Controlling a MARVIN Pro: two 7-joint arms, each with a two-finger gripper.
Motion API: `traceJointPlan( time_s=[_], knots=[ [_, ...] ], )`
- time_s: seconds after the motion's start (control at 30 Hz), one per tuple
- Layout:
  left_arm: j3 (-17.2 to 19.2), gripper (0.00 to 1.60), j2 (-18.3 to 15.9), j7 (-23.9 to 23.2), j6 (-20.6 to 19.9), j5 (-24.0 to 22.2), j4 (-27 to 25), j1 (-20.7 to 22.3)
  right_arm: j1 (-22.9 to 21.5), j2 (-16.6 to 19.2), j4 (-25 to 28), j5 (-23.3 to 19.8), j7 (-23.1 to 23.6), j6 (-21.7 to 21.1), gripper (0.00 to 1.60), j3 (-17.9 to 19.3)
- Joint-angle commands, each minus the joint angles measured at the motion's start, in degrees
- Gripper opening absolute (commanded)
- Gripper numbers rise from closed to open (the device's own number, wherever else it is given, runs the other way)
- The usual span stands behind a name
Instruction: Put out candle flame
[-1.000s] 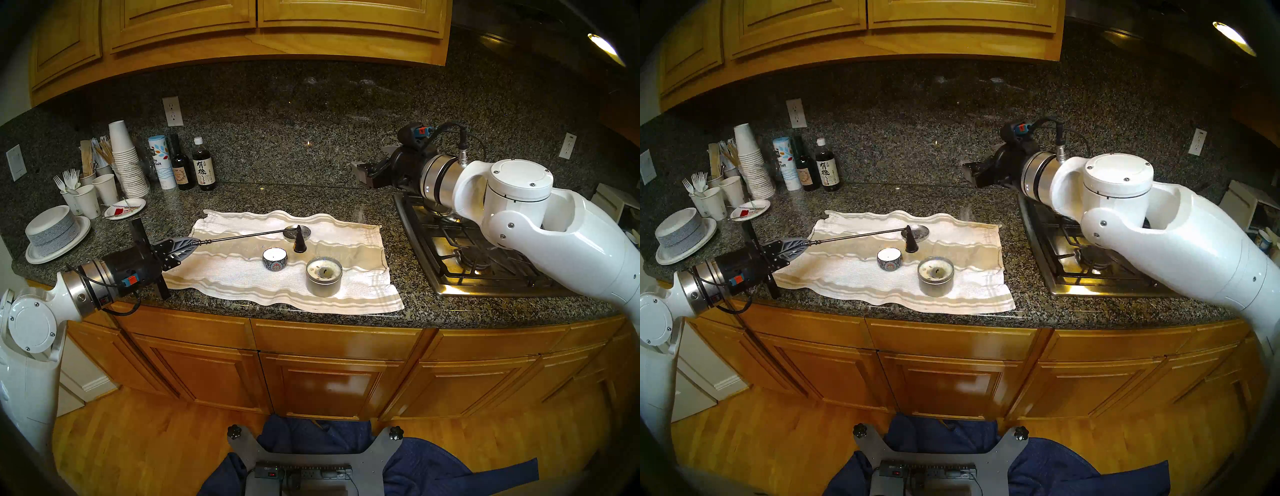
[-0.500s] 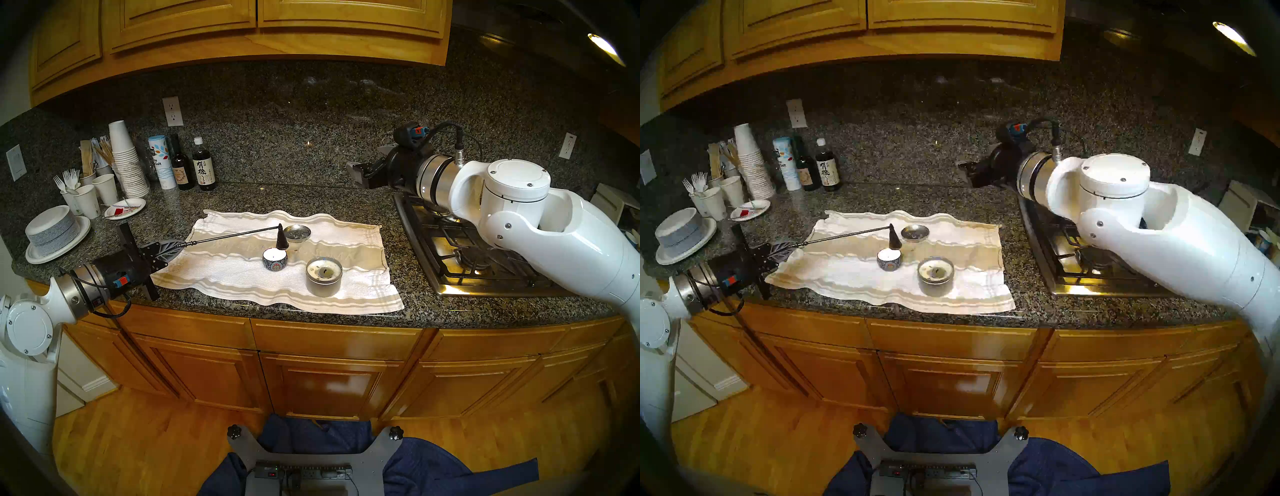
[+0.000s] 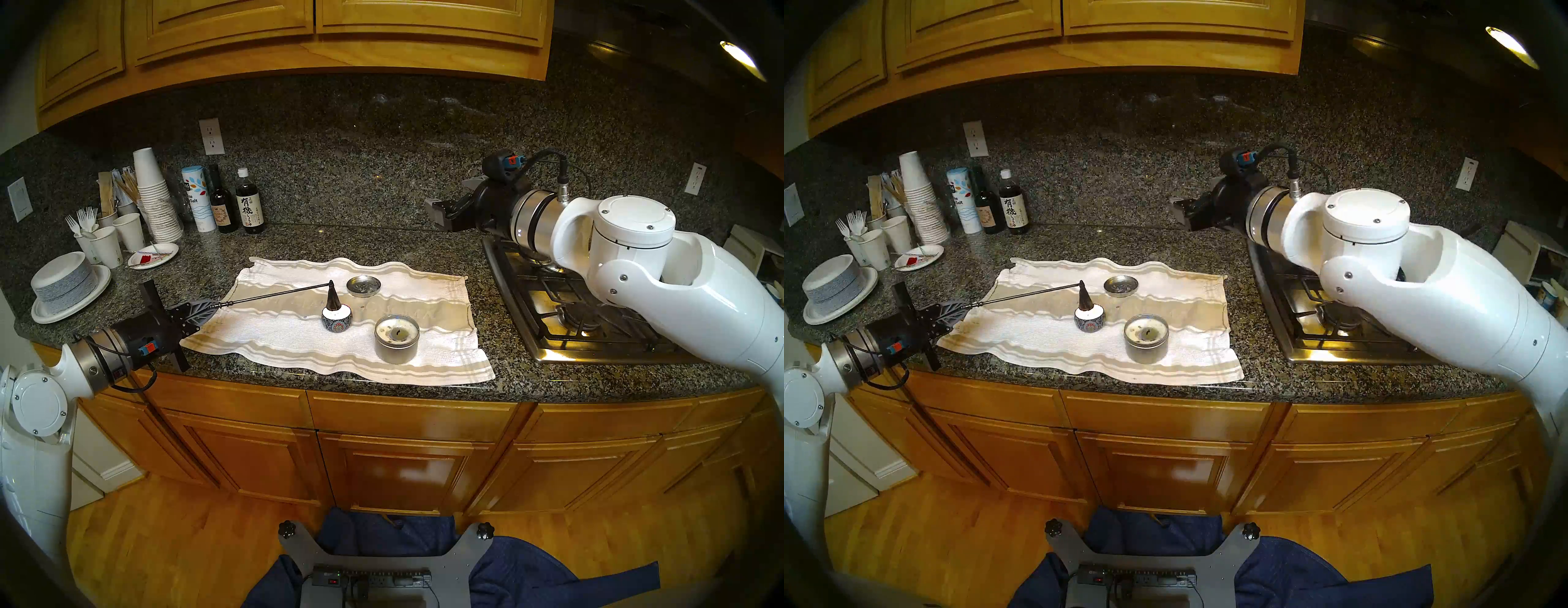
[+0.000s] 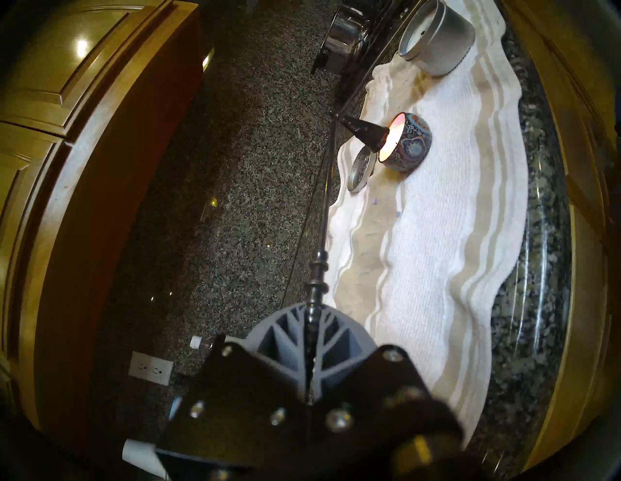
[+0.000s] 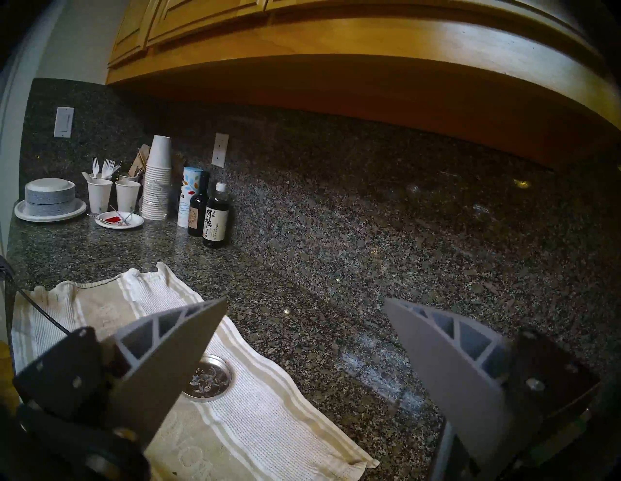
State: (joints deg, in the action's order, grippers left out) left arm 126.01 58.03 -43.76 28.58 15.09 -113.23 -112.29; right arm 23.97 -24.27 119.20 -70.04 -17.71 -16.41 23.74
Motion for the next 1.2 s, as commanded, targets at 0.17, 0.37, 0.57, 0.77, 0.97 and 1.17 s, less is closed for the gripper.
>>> traceJointPlan(
  time_s=[0.17, 0.37, 0.57, 0.77, 0.97, 1.17],
  knots=[
    [-0.44, 0.0, 0.07, 1.26, 0.48, 0.31, -0.05, 1.71, -1.56, 0.72, 0.1, 0.27, 0.13, 0.97, 1.6, 1.66],
    [-0.4, 0.0, -0.06, 1.09, 0.53, 0.52, 0.01, 1.78, -1.57, 0.8, 0.15, 0.22, 0.1, 0.99, 1.6, 1.65],
    [-0.51, 0.0, -0.27, 0.86, 0.65, 0.47, 0.2, 1.84, -1.58, 0.8, 0.21, 0.18, 0.0, 0.95, 1.6, 1.63],
    [-0.65, 0.0, -0.03, 0.79, 1.18, 1.02, 0.49, 1.41, -1.56, 0.83, 0.25, 0.2, -0.06, 1.0, 1.6, 1.6],
    [-0.51, 0.0, 0.01, 0.56, 1.2, 1.13, 0.24, 1.2, -1.46, 0.97, 0.25, 0.19, -0.01, 1.2, 1.6, 1.54],
    [-0.52, 0.0, -0.03, 0.42, 1.22, 1.06, 0.18, 1.22, -1.36, 1.16, 0.32, 0.15, -0.09, 1.37, 1.6, 1.45]
  ],
)
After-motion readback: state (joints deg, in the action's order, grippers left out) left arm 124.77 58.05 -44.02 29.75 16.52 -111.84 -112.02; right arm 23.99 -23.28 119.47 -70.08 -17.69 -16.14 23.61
